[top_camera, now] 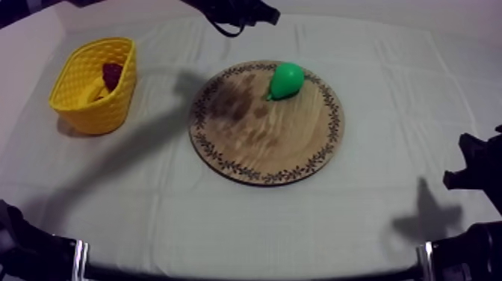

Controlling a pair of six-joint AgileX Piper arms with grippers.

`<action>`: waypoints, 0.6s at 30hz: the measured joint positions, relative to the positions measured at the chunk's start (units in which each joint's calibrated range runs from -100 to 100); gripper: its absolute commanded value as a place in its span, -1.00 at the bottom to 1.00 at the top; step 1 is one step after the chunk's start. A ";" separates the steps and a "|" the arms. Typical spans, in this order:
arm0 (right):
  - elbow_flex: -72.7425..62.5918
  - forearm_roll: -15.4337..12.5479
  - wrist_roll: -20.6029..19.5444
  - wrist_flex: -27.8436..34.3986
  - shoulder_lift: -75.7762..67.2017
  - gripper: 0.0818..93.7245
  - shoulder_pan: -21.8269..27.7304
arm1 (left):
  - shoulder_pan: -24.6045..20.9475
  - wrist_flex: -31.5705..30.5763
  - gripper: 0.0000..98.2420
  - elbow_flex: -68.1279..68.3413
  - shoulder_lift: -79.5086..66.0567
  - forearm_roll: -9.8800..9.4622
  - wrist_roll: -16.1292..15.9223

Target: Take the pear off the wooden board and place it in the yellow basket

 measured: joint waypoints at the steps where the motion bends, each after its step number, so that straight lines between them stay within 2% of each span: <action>1: 0.00 0.00 0.00 0.00 0.00 -0.99 0.00 | -0.04 0.11 0.06 -0.20 0.16 0.24 -0.28; 5: 0.00 0.00 0.00 0.00 0.00 -0.99 0.00 | -0.26 2.21 0.63 -1.79 1.23 2.15 -1.69; 7: 0.00 0.00 0.00 0.00 0.00 -0.99 0.00 | -0.37 3.99 0.80 -2.90 2.12 3.19 -2.22; 13: 0.00 0.00 0.00 0.00 0.00 -0.99 0.00 | 0.13 10.18 0.94 -5.90 4.43 4.74 -2.89; 18: 0.00 0.00 0.00 0.00 0.00 -0.99 0.00 | 0.42 11.16 0.96 -7.97 6.78 4.91 -2.73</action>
